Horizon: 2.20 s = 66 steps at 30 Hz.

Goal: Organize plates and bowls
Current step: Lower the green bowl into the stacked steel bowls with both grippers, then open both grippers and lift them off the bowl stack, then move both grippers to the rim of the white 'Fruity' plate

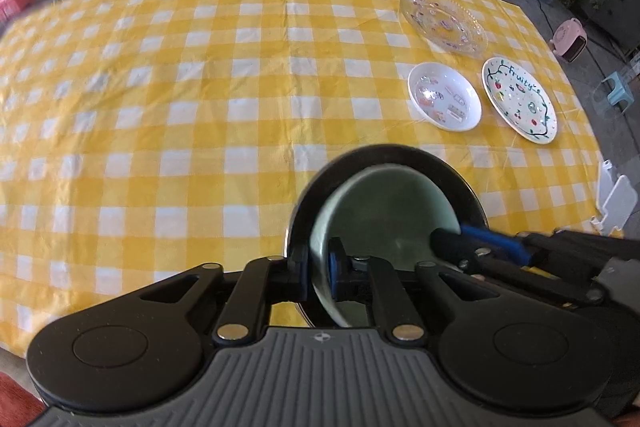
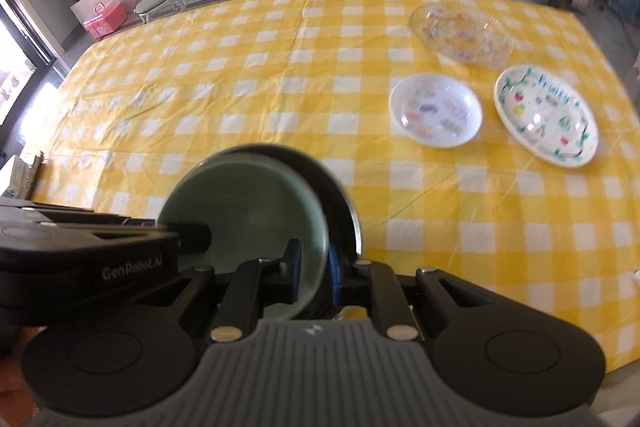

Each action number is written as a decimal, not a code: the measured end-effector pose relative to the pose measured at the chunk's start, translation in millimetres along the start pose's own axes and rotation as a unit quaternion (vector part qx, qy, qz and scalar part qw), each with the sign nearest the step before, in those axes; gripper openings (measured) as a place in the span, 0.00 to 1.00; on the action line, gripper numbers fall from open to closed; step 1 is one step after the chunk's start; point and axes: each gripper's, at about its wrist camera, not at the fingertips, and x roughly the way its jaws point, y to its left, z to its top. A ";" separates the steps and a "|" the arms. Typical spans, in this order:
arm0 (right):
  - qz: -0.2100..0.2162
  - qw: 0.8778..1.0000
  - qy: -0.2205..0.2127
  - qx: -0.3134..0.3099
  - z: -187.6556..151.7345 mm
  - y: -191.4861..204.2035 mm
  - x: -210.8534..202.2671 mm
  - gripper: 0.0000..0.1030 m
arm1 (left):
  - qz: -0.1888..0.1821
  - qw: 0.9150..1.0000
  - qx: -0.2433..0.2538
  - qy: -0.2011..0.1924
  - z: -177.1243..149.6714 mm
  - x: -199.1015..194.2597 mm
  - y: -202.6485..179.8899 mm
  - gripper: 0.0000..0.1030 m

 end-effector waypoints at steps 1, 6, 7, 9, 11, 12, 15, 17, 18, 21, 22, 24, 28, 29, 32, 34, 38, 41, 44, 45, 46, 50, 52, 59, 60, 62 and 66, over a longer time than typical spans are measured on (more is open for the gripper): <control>0.000 1.000 -0.005 -0.002 1.1 -0.7 -2.2 0.12 | 0.004 1.000 0.004 -0.005 0.5 -1.2 -1.0 0.09; 0.005 1.000 -0.011 -0.003 5.5 -2.0 -6.4 0.12 | 0.001 1.000 0.001 -0.007 4.4 -4.8 0.8 0.09; 0.005 1.000 -0.011 -0.003 5.4 -2.0 -6.8 0.12 | 0.001 1.000 0.001 -0.007 4.3 -5.3 1.1 0.09; 0.011 1.000 -0.012 -0.001 4.9 -2.4 -8.2 0.12 | 0.000 1.000 0.003 -0.008 3.5 -6.1 1.1 0.10; 0.016 1.000 -0.016 0.002 4.2 -3.1 -10.7 0.14 | -0.003 1.000 0.003 -0.012 2.5 -7.7 1.2 0.11; 0.018 1.000 -0.019 0.003 3.9 -3.6 -12.3 0.14 | -0.004 1.000 0.004 -0.014 1.8 -9.1 0.6 0.11; 0.022 0.999 -0.028 0.003 3.0 -5.4 -19.2 0.17 | -0.008 1.000 -0.002 -0.019 0.5 -12.4 1.6 0.11; 0.027 0.999 -0.036 0.005 2.3 -6.4 -24.5 0.20 | -0.011 1.000 -0.007 -0.025 -0.5 -14.9 3.2 0.12; 0.029 0.999 -0.040 0.006 2.1 -7.1 -27.0 0.20 | -0.014 0.999 -0.007 -0.030 -0.8 -16.7 3.4 0.15; 0.035 0.998 -0.051 0.010 1.4 -9.7 -33.8 0.26 | -0.019 0.999 -0.010 -0.047 -1.3 -24.2 4.2 0.22; 0.037 0.998 -0.053 0.012 1.1 -11.0 -36.0 0.27 | -0.016 0.998 -0.011 -0.054 -1.2 -27.7 4.1 0.27; 0.041 0.997 -0.060 0.019 0.2 -14.7 -40.5 0.30 | -0.007 0.997 -0.010 -0.070 -1.2 -35.9 2.7 0.29; 0.037 0.996 -0.073 0.030 -1.7 -23.6 -48.4 0.32 | -0.019 0.995 -0.011 -0.097 -3.2 -51.5 -1.2 0.31; 0.037 0.996 -0.077 0.034 -2.1 -27.1 -50.3 0.33 | -0.027 0.994 -0.012 -0.103 -3.6 -54.3 -2.9 0.32; 0.041 0.994 -0.090 0.052 -4.7 -39.5 -57.8 0.39 | -0.045 0.992 -0.014 -0.120 -6.0 -60.0 -10.6 0.37; 0.042 0.992 -0.099 0.063 -6.8 -49.5 -62.9 0.41 | -0.062 0.990 -0.020 -0.126 -7.0 -60.5 -15.4 0.38; 0.036 0.988 -0.118 0.089 -12.9 -75.7 -71.9 0.47 | -0.103 0.984 -0.038 -0.138 -8.3 -58.4 -25.1 0.39; 0.035 0.985 -0.127 0.115 -17.8 -98.6 -74.1 0.49 | -0.119 0.981 -0.041 -0.148 -10.0 -56.5 -35.9 0.43; 0.031 0.979 -0.143 0.145 -23.0 -121.4 -72.9 0.50 | -0.138 0.978 -0.051 -0.147 -9.1 -50.6 -46.4 0.44; 0.030 0.976 -0.149 0.157 -24.8 -128.9 -72.0 0.50 | -0.142 0.977 -0.056 -0.146 -9.3 -48.7 -48.2 0.45; 0.029 0.973 -0.154 0.168 -26.2 -136.5 -70.7 0.50 | -0.144 0.977 -0.060 -0.146 -7.5 -45.6 -51.3 0.45; 0.014 0.966 -0.172 0.190 -29.2 -159.8 -64.5 0.53 | -0.145 0.976 -0.067 -0.149 0.7 -33.6 -65.4 0.45; -0.007 0.965 -0.177 0.192 -27.1 -169.6 -61.4 0.54 | -0.153 0.974 -0.064 -0.151 6.4 -27.3 -76.1 0.45; -0.028 0.960 -0.163 0.227 1.9 -206.4 -45.8 0.55 | -0.171 0.972 -0.078 -0.142 31.4 0.5 -115.6 0.45; -0.025 0.959 -0.168 0.226 8.1 -210.1 -44.7 0.58 | -0.169 0.972 -0.081 -0.142 36.2 5.5 -120.9 0.45; -0.022 0.958 -0.175 0.228 21.4 -217.6 -41.7 0.68 | -0.162 0.973 -0.086 -0.143 45.2 15.9 -131.2 0.45; -0.046 0.953 -0.190 0.230 38.5 -233.8 -26.3 0.66 | -0.157 0.973 -0.089 -0.146 59.7 38.0 -146.1 0.45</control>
